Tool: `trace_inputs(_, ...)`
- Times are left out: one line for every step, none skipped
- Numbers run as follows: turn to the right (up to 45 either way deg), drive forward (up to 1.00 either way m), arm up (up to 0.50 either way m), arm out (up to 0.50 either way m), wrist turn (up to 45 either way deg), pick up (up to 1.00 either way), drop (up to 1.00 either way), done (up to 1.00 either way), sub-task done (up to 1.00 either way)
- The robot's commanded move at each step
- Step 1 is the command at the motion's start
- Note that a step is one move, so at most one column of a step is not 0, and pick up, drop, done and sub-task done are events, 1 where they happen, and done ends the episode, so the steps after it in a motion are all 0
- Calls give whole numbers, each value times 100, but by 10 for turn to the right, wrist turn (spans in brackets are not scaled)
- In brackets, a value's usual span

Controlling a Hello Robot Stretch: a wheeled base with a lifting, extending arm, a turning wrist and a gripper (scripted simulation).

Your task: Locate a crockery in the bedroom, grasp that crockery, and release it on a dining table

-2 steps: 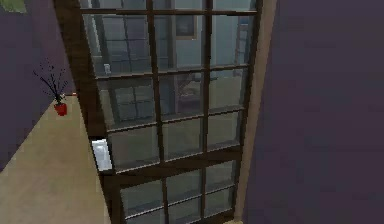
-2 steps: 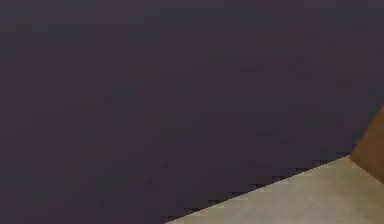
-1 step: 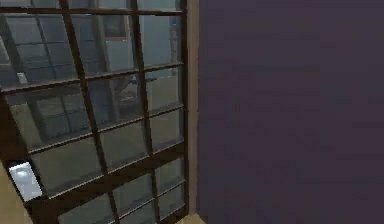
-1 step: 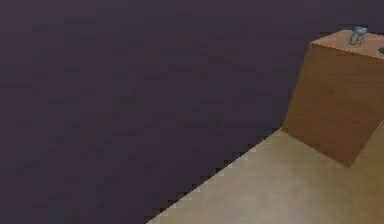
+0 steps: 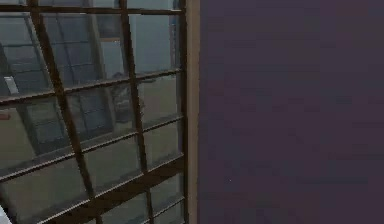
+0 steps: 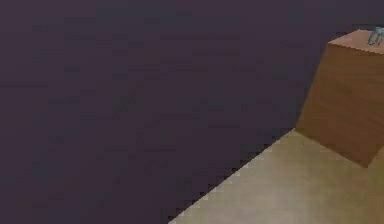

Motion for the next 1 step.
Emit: trace_inputs(-450,0,0,0,0,0,0,0,0)
